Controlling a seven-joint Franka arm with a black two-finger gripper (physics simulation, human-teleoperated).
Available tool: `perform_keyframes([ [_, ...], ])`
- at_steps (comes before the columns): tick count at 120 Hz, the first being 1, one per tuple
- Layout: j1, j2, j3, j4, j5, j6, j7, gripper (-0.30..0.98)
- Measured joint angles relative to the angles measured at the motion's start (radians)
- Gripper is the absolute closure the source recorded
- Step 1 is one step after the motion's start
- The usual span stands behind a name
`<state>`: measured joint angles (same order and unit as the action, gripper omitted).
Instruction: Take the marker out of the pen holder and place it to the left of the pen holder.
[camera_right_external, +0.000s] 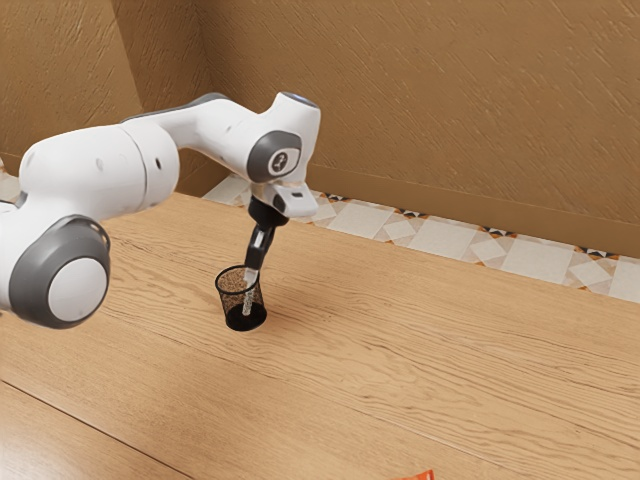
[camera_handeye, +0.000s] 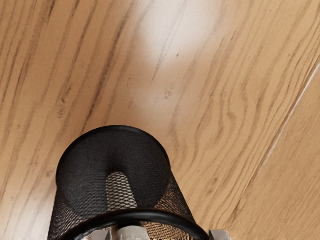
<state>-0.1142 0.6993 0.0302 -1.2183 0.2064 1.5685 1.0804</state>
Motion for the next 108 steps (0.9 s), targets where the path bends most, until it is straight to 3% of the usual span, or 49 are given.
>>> perform_keyframes([
  [16, 0.002, -0.004, 0.004, 0.000, -0.002, 0.001, 0.003, 0.64],
  [35, 0.011, -0.039, 0.006, -0.002, -0.002, 0.004, 0.005, 0.72],
  [59, 0.022, -0.383, 0.003, -0.149, -0.055, -0.034, 0.009, 0.76],
  [69, 0.060, -0.458, 0.006, -0.174, -0.058, -0.079, 0.009, 0.77],
  [91, 0.137, -0.466, 0.048, -0.173, 0.005, -0.258, -0.054, 0.78],
  [108, 0.145, -0.338, 0.132, -0.165, 0.028, -0.403, -0.147, 0.79],
])
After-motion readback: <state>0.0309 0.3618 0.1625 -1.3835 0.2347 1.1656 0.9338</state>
